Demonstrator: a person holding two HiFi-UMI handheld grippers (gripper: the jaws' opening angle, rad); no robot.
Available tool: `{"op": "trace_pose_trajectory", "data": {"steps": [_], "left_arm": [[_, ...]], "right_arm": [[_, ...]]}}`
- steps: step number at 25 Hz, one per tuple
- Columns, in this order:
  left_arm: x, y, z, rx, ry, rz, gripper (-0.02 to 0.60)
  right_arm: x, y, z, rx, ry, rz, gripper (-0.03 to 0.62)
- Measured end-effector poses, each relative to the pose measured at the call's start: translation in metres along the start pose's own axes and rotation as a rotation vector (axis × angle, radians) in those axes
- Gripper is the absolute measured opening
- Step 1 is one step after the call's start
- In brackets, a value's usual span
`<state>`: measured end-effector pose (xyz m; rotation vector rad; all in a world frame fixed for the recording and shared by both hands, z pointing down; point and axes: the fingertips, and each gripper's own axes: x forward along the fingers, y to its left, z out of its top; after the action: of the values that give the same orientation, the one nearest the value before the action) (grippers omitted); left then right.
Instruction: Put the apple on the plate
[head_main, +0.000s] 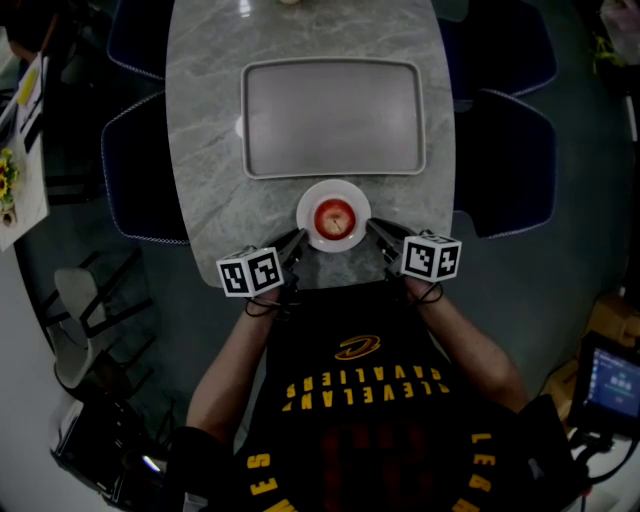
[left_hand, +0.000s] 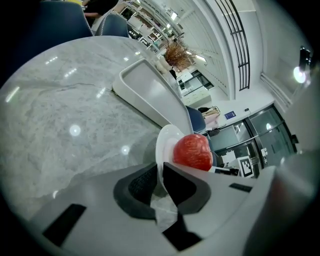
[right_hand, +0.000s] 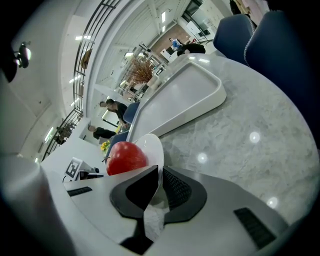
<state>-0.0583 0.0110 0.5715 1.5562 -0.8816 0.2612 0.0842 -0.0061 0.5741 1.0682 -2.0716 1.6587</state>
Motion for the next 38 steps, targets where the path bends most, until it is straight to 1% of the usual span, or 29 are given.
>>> {"op": "trace_pose_trajectory", "data": {"steps": [6, 15, 21, 25, 28, 31, 33, 38], "left_arm": [[-0.007, -0.011, 0.016, -0.014, -0.041, -0.036, 0.037], [-0.008, -0.033, 0.036, -0.046, -0.079, -0.106, 0.034], [-0.015, -0.052, 0.061, -0.050, -0.118, -0.162, 0.029], [-0.021, -0.067, 0.082, -0.037, -0.141, -0.198, 0.028], [-0.024, -0.075, 0.098, -0.014, -0.155, -0.218, 0.026], [-0.024, -0.083, 0.112, 0.010, -0.167, -0.231, 0.026], [-0.025, -0.088, 0.121, 0.024, -0.177, -0.239, 0.026], [-0.027, -0.094, 0.143, 0.044, -0.201, -0.251, 0.026]], "right_arm": [[-0.003, 0.009, 0.014, 0.032, -0.035, 0.031, 0.035], [-0.015, 0.017, 0.043, 0.114, -0.106, 0.074, 0.032], [-0.022, 0.033, 0.066, 0.162, -0.165, 0.130, 0.031], [-0.022, 0.050, 0.088, 0.153, -0.206, 0.198, 0.031], [-0.023, 0.055, 0.101, 0.141, -0.216, 0.197, 0.031], [-0.022, 0.064, 0.118, 0.114, -0.237, 0.224, 0.031], [-0.023, 0.067, 0.127, 0.101, -0.248, 0.228, 0.031], [-0.020, 0.076, 0.147, 0.076, -0.268, 0.234, 0.031]]}}
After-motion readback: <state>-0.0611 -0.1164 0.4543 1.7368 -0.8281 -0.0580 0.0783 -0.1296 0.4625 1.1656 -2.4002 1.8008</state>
